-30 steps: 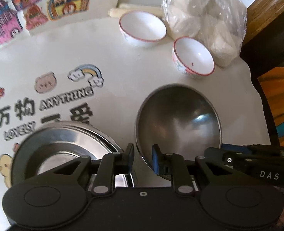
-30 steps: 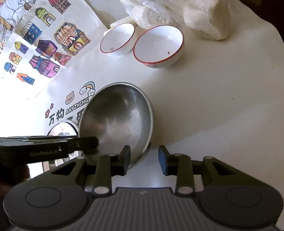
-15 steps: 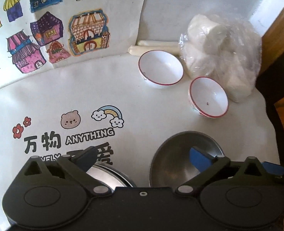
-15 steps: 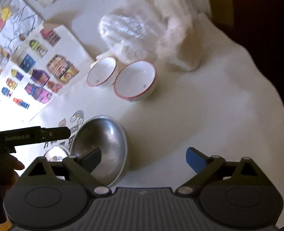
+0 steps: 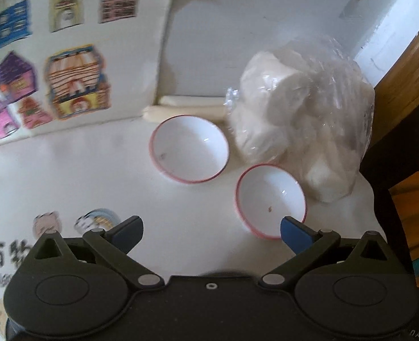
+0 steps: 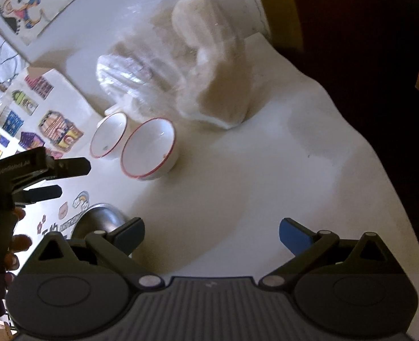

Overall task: Organize plates and bowls
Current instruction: 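Move both grippers to the white red-rimmed bowl nearest the bag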

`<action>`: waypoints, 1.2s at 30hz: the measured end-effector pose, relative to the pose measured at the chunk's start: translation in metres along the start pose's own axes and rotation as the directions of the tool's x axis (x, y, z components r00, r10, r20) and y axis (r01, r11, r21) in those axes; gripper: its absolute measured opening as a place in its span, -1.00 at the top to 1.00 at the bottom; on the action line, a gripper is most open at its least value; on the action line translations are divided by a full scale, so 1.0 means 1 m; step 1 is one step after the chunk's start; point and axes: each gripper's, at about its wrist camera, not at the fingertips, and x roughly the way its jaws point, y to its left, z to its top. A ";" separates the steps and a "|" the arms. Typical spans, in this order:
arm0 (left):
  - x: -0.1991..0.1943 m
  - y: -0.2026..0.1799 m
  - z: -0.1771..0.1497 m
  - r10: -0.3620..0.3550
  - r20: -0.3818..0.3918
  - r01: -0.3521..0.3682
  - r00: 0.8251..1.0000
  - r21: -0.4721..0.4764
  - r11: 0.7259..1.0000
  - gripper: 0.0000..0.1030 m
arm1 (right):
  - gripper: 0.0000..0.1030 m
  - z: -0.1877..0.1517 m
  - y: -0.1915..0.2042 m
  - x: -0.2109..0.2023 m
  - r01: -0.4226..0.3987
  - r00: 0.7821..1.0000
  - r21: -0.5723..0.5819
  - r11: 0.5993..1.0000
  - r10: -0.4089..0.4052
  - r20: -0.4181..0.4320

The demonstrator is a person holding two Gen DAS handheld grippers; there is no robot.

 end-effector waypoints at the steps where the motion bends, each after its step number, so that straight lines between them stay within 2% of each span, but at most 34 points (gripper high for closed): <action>1: 0.005 -0.001 0.002 0.000 -0.002 0.000 1.000 -0.003 1.000 -0.99 | -1.00 0.003 -0.001 0.002 -0.001 1.000 0.000 1.000 0.001 0.002; 9: 0.043 -0.004 0.017 0.040 -0.066 -0.041 0.997 -0.011 0.999 -0.99 | -0.99 0.031 -0.004 0.029 -0.036 0.999 0.012 0.999 0.035 0.033; 13: 0.053 -0.005 0.018 0.051 -0.084 -0.052 0.995 -0.005 0.999 -0.99 | -0.98 0.041 0.001 0.040 -0.058 0.997 0.012 0.998 0.057 0.043; 17: 0.058 -0.008 0.018 0.065 -0.096 -0.064 0.993 0.006 0.998 -0.99 | -0.90 0.049 0.002 0.053 -0.088 0.996 0.060 0.994 0.087 0.030; 20: 0.060 -0.007 0.017 0.075 -0.107 -0.076 0.991 -0.003 0.997 -0.99 | -0.80 0.052 0.004 0.060 -0.096 0.995 0.075 0.992 0.095 0.024; 26: 0.068 -0.001 0.019 0.083 -0.158 -0.092 0.984 -0.050 0.995 -0.96 | -0.47 0.055 0.006 0.072 -0.092 0.996 0.075 0.993 0.092 0.004; 30: 0.068 -0.007 0.018 0.100 -0.142 -0.105 0.985 -0.031 0.994 -0.88 | -0.30 0.056 0.011 0.077 -0.098 0.995 0.064 0.993 0.098 -0.005; 36: 0.072 -0.020 0.017 0.110 -0.145 -0.112 0.983 -0.007 0.994 -0.62 | -0.13 0.058 0.018 0.084 -0.109 0.994 0.046 0.993 0.110 -0.024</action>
